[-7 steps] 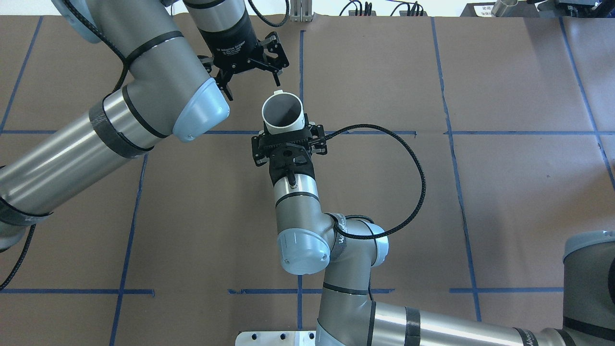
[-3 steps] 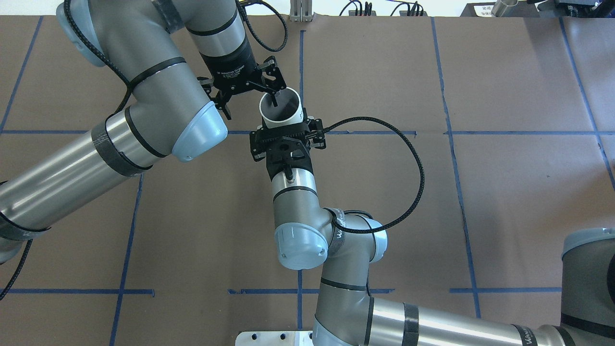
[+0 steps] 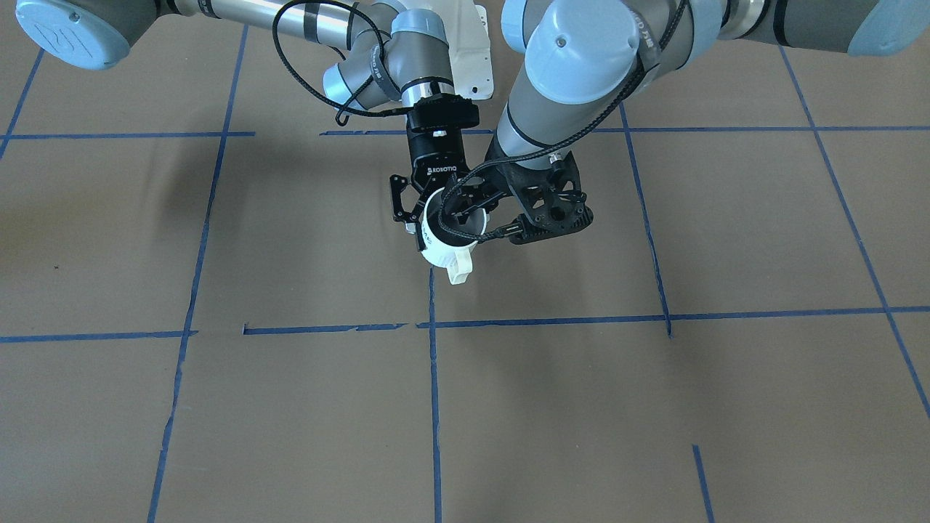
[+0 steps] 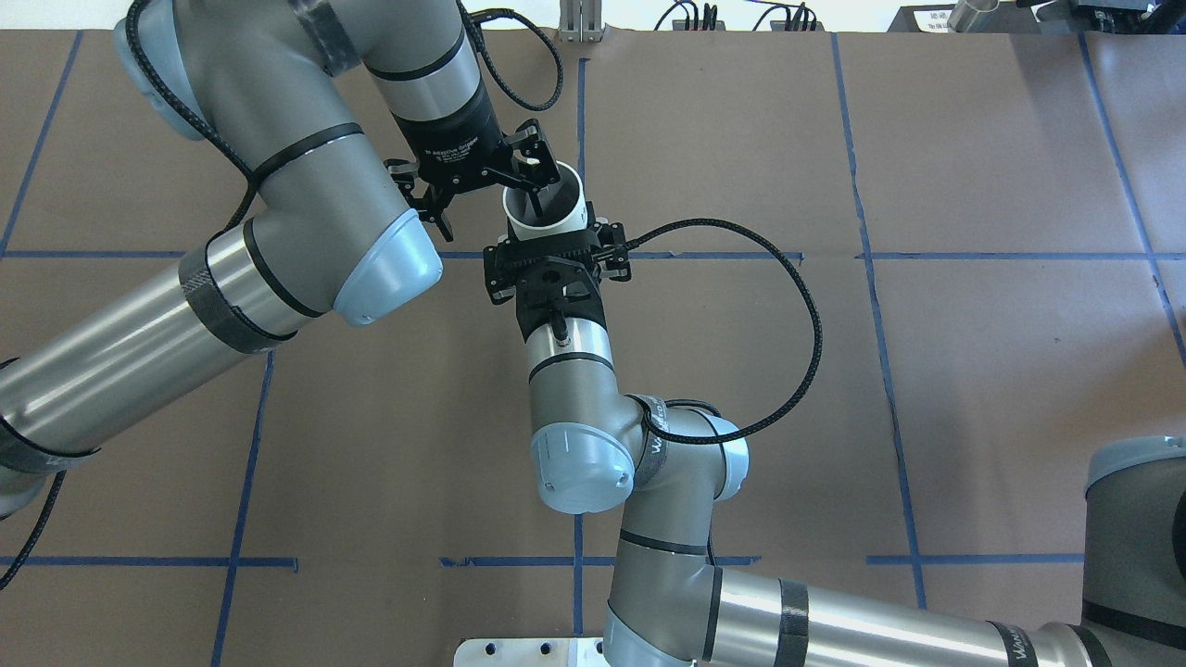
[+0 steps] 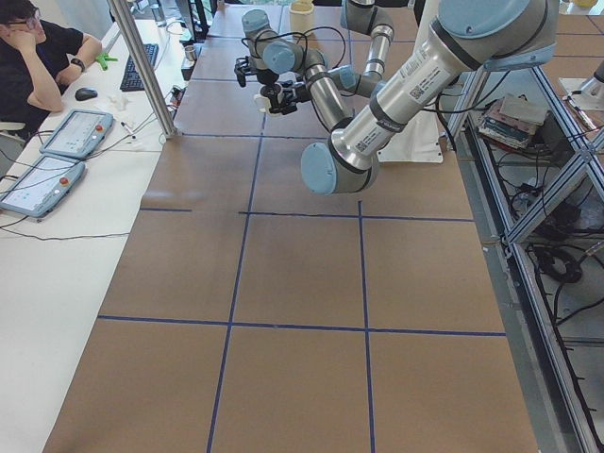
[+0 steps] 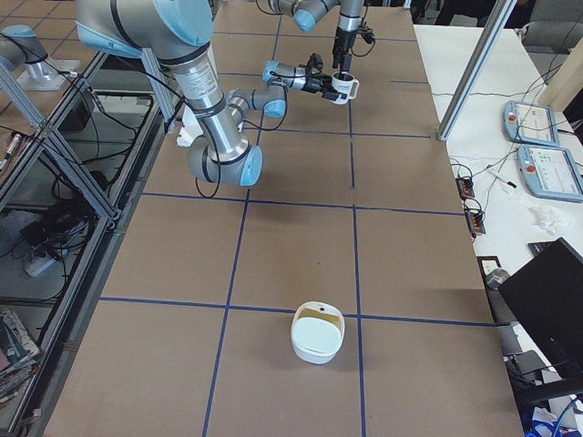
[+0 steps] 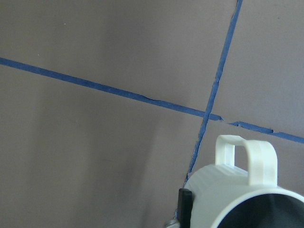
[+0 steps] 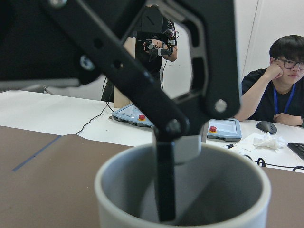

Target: Left arm hands cup to right arm to dump lemon

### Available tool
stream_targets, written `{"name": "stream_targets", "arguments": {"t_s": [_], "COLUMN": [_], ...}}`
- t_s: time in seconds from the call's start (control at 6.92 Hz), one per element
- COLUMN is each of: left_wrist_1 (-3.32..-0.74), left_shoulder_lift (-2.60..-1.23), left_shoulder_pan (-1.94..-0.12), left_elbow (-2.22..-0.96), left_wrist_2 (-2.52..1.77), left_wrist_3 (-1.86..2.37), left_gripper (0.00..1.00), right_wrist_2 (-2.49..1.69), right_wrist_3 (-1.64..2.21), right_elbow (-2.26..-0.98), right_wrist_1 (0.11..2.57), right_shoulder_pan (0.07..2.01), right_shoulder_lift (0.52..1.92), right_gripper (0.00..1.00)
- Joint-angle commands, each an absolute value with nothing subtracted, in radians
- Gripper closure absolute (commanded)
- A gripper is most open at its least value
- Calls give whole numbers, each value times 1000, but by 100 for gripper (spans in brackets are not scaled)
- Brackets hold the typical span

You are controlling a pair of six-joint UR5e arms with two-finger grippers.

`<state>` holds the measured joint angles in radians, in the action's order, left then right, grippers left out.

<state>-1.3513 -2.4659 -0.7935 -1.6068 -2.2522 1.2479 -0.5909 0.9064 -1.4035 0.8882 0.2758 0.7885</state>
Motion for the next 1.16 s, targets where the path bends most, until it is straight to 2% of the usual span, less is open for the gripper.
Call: {"name": "stream_targets", "arguments": {"t_s": [0.0, 0.14, 0.29, 0.72, 0.87, 1.01], "left_wrist_1": [-1353, -1353, -1353, -1353, -1353, -1353], "left_shoulder_lift": [-2468, -2471, -2476, -2474, -2476, -2474], "left_shoulder_pan": [-775, -773, -775, -776, -776, -776], "left_elbow": [-1606, -1606, -1606, -1606, -1608, -1608], "left_wrist_2": [-2250, -2250, -2250, -2252, -2252, -2252], "left_wrist_3": [1250, 1249, 1252, 1250, 1250, 1250], "left_gripper": [2, 4, 11, 59, 71, 76], "right_wrist_2": [-592, -592, -592, -591, -589, -589], "right_wrist_3": [908, 908, 908, 908, 913, 914], "right_elbow": [-1404, -1404, -1404, -1404, -1402, -1404], "right_wrist_1": [888, 888, 888, 884, 882, 882], "right_shoulder_pan": [275, 275, 273, 252, 244, 241], "right_shoulder_lift": [788, 788, 793, 810, 816, 816], "right_gripper": [100, 100, 100, 100, 100, 100]}}
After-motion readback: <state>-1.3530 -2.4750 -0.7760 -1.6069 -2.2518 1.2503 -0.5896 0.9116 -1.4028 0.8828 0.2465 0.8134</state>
